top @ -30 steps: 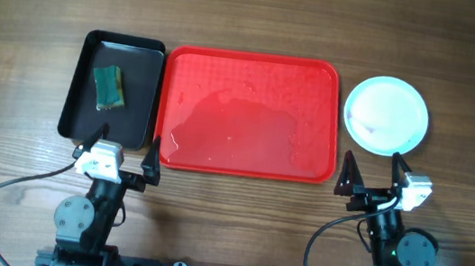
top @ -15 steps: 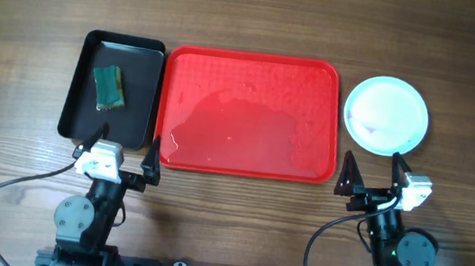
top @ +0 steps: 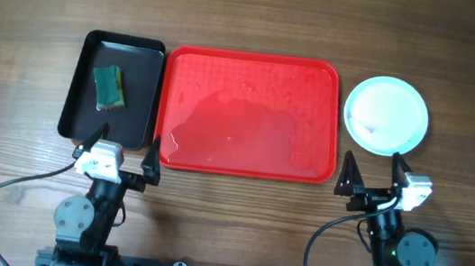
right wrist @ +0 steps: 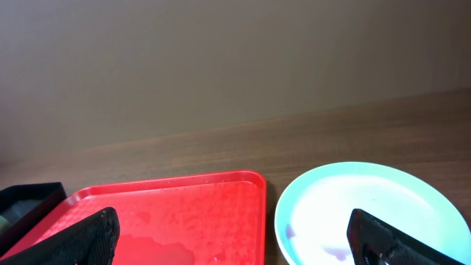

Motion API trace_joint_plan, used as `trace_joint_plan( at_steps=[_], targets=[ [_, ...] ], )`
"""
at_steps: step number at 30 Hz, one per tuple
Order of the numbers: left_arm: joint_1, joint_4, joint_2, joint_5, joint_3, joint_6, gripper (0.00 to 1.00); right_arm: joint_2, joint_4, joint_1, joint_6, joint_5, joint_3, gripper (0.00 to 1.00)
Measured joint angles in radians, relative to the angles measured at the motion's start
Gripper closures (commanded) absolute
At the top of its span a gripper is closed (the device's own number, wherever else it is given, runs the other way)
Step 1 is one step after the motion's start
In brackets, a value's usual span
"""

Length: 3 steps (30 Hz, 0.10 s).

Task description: Clean dirty plates on tray and stack at the side

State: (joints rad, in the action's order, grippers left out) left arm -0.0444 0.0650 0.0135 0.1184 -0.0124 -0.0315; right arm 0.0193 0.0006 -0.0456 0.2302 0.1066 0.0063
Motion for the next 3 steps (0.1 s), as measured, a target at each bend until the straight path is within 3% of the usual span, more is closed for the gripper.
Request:
trace_joint_plan(
  at_steps=[3],
  targets=[
    [0.0, 0.0, 0.0, 0.0, 0.0, 0.0, 0.0, 0.0, 0.0, 0.0, 0.0, 0.0, 0.0, 0.01]
  ],
)
